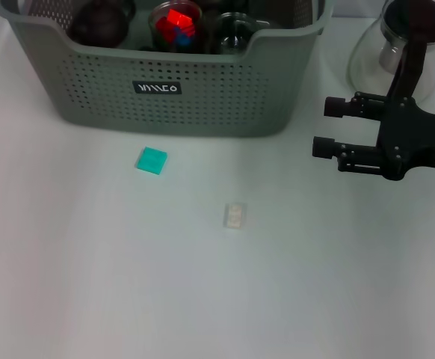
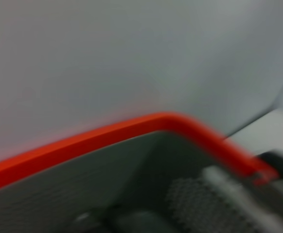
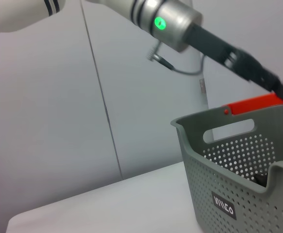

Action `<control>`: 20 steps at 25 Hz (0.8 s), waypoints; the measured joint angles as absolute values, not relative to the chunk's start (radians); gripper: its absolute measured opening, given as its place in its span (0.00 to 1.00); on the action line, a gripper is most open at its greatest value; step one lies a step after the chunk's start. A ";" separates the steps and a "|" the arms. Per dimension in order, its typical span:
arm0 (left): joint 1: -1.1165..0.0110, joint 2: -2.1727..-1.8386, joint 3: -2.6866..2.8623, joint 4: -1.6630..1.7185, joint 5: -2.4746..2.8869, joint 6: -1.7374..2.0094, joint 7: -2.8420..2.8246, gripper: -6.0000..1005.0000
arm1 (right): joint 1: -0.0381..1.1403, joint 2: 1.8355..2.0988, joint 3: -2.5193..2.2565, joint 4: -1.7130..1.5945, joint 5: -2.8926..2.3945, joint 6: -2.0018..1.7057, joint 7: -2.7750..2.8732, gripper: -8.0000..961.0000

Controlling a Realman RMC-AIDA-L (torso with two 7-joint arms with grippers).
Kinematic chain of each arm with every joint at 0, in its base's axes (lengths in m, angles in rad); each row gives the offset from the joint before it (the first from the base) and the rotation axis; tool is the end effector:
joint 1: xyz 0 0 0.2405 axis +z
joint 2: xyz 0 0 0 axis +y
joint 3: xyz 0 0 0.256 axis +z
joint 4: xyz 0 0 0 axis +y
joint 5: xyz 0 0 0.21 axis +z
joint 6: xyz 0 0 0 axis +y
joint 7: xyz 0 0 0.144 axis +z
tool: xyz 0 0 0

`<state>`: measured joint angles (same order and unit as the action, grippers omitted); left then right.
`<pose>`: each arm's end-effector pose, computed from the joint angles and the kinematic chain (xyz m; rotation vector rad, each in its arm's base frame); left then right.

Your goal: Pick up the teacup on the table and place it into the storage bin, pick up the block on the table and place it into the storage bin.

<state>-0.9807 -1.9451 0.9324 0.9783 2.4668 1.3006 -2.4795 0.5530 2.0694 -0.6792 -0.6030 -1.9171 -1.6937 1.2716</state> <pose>-0.1144 0.4738 0.0793 -2.4050 -0.9291 -0.1182 0.2401 0.3221 0.0022 -2.7828 0.4429 0.9137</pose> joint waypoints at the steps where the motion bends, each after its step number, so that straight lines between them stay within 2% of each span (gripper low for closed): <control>1: -0.989 -1.964 0.935 0.978 2.516 1.272 -2.481 0.43 | 0.553 2.069 -0.678 -0.603 -1.917 -1.694 1.272 0.79; 4: -1.006 -2.013 0.946 0.973 2.651 1.194 -2.484 0.43 | 0.552 2.069 -0.675 -0.602 -1.917 -1.693 1.272 0.79; 8: -1.033 -2.056 0.959 0.927 2.801 1.119 -2.505 0.43 | 0.552 2.068 -0.674 -0.599 -1.916 -1.690 1.271 0.79; 20: -1.043 -2.065 0.968 0.886 2.831 1.085 -2.535 0.44 | 0.557 2.069 -0.673 -0.598 -1.914 -1.686 1.270 0.79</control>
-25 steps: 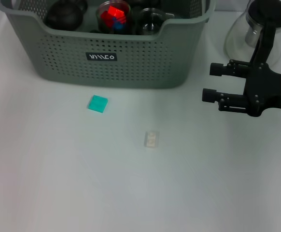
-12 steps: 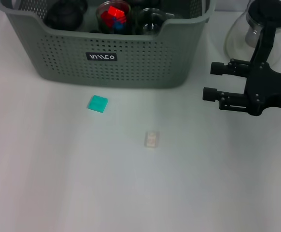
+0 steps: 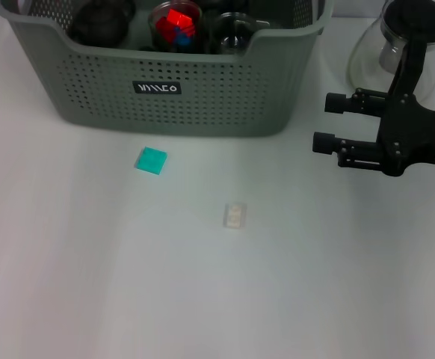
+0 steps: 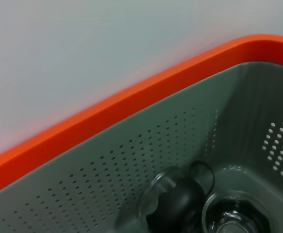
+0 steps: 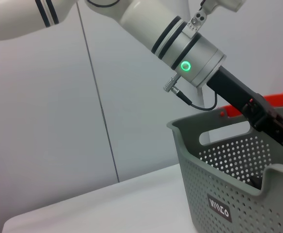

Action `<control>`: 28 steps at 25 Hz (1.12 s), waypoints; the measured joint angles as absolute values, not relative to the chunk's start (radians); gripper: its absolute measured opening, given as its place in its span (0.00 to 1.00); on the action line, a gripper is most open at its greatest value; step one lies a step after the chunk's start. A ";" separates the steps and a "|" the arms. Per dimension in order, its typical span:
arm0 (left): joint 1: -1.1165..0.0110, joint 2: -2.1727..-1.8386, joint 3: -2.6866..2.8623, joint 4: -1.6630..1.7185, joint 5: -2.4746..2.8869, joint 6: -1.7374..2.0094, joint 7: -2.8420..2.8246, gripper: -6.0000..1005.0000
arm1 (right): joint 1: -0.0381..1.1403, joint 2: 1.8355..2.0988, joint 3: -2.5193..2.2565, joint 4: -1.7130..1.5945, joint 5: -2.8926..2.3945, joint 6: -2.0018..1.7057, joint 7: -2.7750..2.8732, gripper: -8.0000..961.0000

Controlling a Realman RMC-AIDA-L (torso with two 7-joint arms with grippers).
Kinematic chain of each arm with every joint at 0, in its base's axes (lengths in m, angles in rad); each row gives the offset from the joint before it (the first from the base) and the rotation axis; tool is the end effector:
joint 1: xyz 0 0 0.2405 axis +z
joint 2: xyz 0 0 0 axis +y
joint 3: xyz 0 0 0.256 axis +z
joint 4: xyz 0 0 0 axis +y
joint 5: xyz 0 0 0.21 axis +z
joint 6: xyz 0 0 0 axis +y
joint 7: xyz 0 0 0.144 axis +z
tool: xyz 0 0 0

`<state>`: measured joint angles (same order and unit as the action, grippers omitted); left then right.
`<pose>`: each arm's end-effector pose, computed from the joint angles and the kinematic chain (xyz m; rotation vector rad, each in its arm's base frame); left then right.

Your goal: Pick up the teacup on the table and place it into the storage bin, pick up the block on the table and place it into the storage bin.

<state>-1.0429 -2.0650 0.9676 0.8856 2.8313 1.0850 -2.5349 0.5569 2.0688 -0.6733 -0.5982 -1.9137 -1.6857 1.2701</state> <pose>-0.1268 0.4868 0.0320 -2.2543 -0.8114 0.1550 0.2398 0.3242 0.0026 -2.7708 0.4449 0.9166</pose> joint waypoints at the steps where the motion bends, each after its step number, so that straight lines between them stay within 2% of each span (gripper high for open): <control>1: -1.042 -2.064 0.965 0.886 2.826 1.086 -2.537 0.44 | 0.557 2.069 -0.673 -0.598 -1.913 -1.686 1.270 0.79; 7: -1.042 -2.054 0.942 0.882 2.783 1.091 -2.535 0.43 | 0.560 2.070 -0.674 -0.600 -1.913 -1.688 1.270 0.79; 14: -1.035 -2.052 0.931 0.896 2.776 1.094 -2.538 0.58 | 0.558 2.071 -0.673 -0.601 -1.913 -1.691 1.270 0.79; 17: -0.981 -2.079 0.876 1.009 2.701 1.095 -2.500 0.64 | 0.556 2.071 -0.673 -0.602 -1.913 -1.691 1.270 0.79; 18: -0.981 -2.079 0.876 1.009 2.701 1.095 -2.500 0.65 | 0.556 2.071 -0.673 -0.602 -1.913 -1.691 1.270 0.79; 20: -0.883 -2.098 0.831 1.140 2.498 1.112 -2.429 0.69 | 0.553 2.072 -0.672 -0.601 -1.913 -1.691 1.270 0.79; 22: -0.806 -2.085 0.799 1.185 2.260 1.149 -2.375 0.71 | 0.552 2.072 -0.672 -0.599 -1.913 -1.690 1.270 0.79; 23: -0.748 -2.058 0.758 1.158 2.025 1.204 -2.317 0.71 | 0.552 2.072 -0.672 -0.598 -1.913 -1.690 1.270 0.79; 26: -0.683 -2.022 0.669 1.032 1.710 1.316 -2.210 0.70 | 0.551 2.071 -0.672 -0.597 -1.913 -1.687 1.270 0.79; 28: -0.651 -1.979 0.590 0.868 1.494 1.463 -2.123 0.70 | 0.551 2.072 -0.672 -0.597 -1.913 -1.686 1.270 0.79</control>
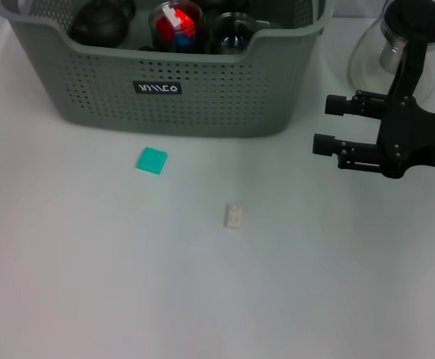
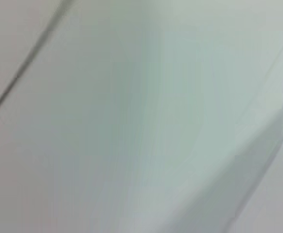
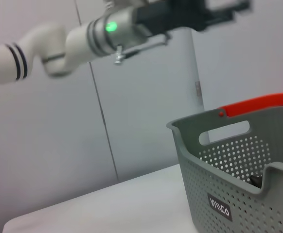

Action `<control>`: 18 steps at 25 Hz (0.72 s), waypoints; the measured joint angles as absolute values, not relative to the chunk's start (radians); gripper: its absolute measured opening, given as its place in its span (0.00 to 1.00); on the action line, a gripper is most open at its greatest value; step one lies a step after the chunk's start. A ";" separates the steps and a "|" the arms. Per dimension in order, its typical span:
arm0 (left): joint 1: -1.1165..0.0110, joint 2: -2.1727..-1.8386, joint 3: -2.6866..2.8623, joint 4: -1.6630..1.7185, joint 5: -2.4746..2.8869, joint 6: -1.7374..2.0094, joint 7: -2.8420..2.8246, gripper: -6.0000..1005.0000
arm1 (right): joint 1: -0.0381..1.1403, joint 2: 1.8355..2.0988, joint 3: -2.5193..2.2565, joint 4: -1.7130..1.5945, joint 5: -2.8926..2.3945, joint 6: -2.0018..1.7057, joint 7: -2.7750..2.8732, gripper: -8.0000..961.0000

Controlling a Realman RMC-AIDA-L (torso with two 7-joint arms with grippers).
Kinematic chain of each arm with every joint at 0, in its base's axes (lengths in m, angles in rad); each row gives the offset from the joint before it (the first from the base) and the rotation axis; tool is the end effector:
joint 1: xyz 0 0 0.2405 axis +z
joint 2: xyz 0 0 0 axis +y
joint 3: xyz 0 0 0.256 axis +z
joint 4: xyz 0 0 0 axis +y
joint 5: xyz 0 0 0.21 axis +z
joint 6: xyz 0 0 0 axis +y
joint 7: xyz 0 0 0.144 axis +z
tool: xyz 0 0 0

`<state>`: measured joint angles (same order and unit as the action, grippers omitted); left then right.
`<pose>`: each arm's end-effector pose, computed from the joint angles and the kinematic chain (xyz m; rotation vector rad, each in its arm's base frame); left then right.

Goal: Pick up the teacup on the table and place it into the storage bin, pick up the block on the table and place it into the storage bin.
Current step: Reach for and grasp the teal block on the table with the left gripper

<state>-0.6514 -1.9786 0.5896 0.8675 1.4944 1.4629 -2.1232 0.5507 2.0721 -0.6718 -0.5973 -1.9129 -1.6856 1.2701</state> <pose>-0.1769 0.4092 0.1482 -2.1734 -1.0104 -1.4789 0.2411 0.3224 0.0015 -2.7663 0.4560 0.9214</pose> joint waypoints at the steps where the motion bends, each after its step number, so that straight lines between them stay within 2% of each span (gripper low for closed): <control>1: -0.645 -1.959 0.572 0.808 1.441 1.522 -2.103 0.70 | 0.550 2.072 -0.672 -0.597 -1.913 -1.685 1.270 0.79; 2: -0.635 -1.929 0.549 0.731 1.384 1.601 -2.073 0.70 | 0.550 2.072 -0.671 -0.597 -1.913 -1.685 1.270 0.79; 4: -0.620 -1.894 0.531 0.653 1.348 1.710 -2.033 0.70 | 0.549 2.072 -0.671 -0.597 -1.913 -1.686 1.270 0.79; 6: -0.595 -1.880 0.526 0.628 1.372 1.797 -2.000 0.70 | 0.549 2.071 -0.670 -0.597 -1.913 -1.686 1.270 0.79; 11: -0.537 -1.893 0.536 0.780 1.624 1.929 -1.957 0.70 | 0.552 2.071 -0.669 -0.602 -1.913 -1.688 1.270 0.79; 18: -0.507 -1.934 0.641 0.957 1.965 1.971 -1.881 0.70 | 0.549 2.069 -0.669 -0.603 -1.913 -1.688 1.272 0.79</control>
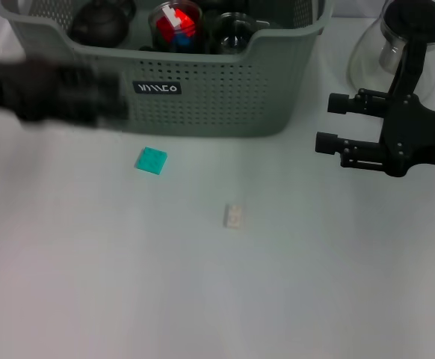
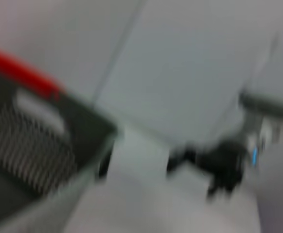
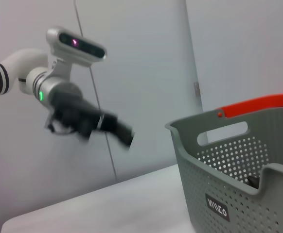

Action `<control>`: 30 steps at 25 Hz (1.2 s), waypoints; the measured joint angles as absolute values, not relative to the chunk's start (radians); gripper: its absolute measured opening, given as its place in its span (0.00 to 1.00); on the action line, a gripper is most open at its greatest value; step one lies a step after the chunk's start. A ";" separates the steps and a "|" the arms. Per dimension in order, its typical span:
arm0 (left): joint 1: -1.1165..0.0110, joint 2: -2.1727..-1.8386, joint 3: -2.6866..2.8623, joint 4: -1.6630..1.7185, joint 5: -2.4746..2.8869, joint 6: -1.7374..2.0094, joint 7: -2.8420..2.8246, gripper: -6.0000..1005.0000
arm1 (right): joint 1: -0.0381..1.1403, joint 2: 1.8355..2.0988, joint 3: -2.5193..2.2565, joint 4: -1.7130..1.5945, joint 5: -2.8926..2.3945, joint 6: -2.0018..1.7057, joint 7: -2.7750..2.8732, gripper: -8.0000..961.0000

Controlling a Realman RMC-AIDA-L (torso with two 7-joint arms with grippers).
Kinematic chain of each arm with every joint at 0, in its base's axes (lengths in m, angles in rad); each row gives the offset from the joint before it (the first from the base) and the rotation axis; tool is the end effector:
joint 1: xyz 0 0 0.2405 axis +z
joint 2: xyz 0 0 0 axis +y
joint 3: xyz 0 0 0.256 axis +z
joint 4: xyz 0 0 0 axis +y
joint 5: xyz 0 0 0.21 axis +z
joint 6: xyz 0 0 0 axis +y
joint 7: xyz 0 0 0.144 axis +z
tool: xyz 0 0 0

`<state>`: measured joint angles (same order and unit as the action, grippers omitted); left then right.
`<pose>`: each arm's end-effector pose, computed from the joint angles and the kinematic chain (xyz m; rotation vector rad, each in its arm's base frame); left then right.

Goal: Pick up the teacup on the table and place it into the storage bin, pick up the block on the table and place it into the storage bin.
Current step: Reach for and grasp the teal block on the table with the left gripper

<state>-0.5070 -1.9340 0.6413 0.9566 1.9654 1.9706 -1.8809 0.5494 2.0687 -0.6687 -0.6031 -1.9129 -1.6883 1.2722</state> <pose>-0.2413 0.3123 0.1070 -2.8605 -0.8833 -0.7164 0.2419 0.3229 0.0042 -2.7628 0.4522 0.9178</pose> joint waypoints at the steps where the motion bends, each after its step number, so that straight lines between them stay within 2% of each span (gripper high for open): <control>1: -0.506 -1.940 0.663 0.977 2.003 1.967 -1.870 0.70 | 0.549 2.068 -0.668 -0.603 -1.913 -1.688 1.272 0.79; 4: -0.508 -1.969 0.709 1.040 2.109 1.941 -1.842 0.70 | 0.549 2.067 -0.667 -0.602 -1.913 -1.688 1.272 0.79; 12: -0.554 -2.088 0.835 1.182 2.411 1.769 -1.848 0.70 | 0.549 2.067 -0.666 -0.601 -1.913 -1.686 1.271 0.79; 17: -0.594 -2.150 0.897 1.187 2.547 1.653 -1.855 0.70 | 0.552 2.068 -0.666 -0.604 -1.913 -1.692 1.275 0.79; 21: -0.605 -2.168 0.954 1.174 2.588 1.551 -1.895 0.70 | 0.551 2.070 -0.666 -0.604 -1.913 -1.689 1.275 0.79; 30: -0.606 -2.167 1.029 1.144 2.593 1.424 -1.963 0.70 | 0.549 2.068 -0.663 -0.599 -1.913 -1.685 1.272 0.79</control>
<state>-0.6057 -2.1669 1.0292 1.1441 2.5927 1.4238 -1.9628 0.5494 2.0678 -0.6628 -0.5992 -1.9129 -1.6847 1.2721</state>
